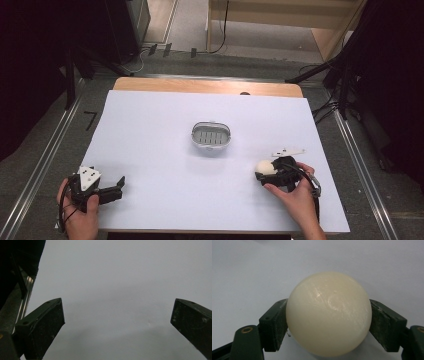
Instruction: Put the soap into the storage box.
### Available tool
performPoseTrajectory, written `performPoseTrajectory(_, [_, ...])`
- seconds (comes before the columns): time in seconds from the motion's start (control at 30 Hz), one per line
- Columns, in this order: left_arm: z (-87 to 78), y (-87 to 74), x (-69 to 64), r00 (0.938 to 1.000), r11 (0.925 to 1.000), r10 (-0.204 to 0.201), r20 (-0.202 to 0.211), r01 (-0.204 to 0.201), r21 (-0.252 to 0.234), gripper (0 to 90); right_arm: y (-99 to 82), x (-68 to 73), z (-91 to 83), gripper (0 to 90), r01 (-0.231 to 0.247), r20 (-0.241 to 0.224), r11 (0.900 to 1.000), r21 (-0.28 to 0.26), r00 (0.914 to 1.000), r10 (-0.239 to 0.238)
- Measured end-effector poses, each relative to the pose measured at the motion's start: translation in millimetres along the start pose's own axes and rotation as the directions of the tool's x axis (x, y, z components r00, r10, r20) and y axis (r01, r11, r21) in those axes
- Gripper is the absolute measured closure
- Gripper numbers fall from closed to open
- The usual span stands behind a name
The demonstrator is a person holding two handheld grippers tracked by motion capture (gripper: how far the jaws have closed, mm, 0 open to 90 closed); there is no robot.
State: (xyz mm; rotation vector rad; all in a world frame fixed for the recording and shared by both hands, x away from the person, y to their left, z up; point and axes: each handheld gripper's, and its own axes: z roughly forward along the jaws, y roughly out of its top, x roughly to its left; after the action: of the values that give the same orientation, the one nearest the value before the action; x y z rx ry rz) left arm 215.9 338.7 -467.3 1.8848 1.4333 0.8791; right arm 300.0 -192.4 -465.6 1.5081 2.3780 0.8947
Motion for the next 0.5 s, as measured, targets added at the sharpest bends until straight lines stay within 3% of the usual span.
performPoseTrajectory(0.5, [0.0,0.0,-0.1,1.0000,1.0000,0.001,0.001,-0.001,0.000,0.0,9.4,4.6,10.3,24.0,-0.007,0.010,1.0000,0.000,0.9999,0.007])
